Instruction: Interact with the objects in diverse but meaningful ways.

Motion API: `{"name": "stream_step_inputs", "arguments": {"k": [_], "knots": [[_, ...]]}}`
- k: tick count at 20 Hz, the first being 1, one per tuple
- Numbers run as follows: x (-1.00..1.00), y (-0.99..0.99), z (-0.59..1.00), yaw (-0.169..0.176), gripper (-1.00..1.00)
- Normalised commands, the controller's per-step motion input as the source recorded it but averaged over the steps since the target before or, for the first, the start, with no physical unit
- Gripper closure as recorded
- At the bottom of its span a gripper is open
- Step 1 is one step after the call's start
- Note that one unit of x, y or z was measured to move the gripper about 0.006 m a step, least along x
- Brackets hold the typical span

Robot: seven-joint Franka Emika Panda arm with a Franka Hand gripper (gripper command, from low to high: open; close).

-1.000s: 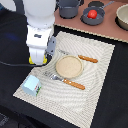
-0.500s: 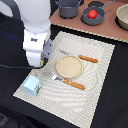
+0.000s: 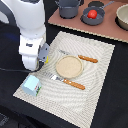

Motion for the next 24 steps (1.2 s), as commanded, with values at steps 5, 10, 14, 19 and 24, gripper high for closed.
{"name": "stream_step_inputs", "arguments": {"k": [5, 10, 14, 19, 24], "knots": [[-0.37, -0.06, -0.16, 0.000, 1.00], [-0.32, -0.01, -0.14, 0.001, 1.00], [-0.13, 0.11, 0.27, 0.012, 1.00], [0.07, 0.50, 0.91, 0.035, 1.00], [0.56, 0.76, 0.95, 0.013, 1.00]]}}
